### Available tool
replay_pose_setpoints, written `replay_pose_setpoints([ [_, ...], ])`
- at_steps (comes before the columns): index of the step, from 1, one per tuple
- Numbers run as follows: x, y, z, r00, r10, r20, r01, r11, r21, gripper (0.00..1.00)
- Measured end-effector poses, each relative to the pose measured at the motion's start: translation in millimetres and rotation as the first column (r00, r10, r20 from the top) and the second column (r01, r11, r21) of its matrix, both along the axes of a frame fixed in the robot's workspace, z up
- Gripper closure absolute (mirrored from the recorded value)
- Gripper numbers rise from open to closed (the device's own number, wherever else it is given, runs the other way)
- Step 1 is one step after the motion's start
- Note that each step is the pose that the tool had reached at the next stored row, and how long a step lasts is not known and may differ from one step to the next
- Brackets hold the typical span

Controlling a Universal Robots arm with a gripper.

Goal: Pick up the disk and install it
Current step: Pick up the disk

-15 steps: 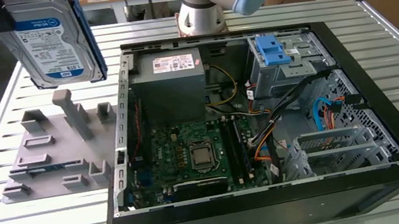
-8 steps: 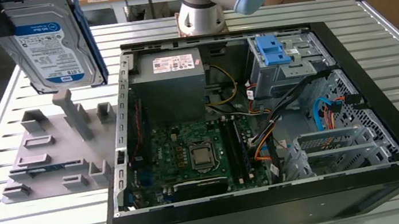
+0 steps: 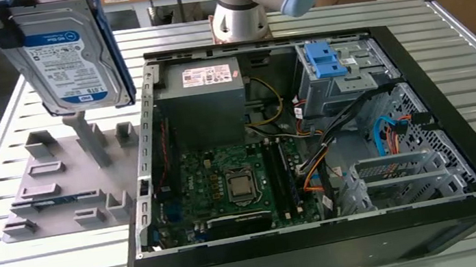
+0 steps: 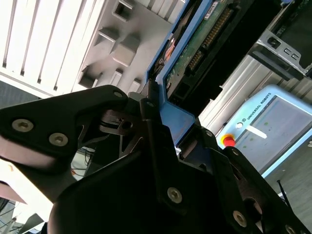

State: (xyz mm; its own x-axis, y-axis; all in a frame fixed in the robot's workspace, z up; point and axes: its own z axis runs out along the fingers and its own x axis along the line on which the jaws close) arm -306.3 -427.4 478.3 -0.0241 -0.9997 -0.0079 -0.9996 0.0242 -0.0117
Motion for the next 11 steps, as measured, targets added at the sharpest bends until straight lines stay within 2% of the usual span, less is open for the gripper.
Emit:
replay_pose_setpoints([
  [11, 22.7, -2.6, 0.0, 1.0000, 0.000, -0.0021, 0.000, 1.0000, 0.0000, 0.63],
])
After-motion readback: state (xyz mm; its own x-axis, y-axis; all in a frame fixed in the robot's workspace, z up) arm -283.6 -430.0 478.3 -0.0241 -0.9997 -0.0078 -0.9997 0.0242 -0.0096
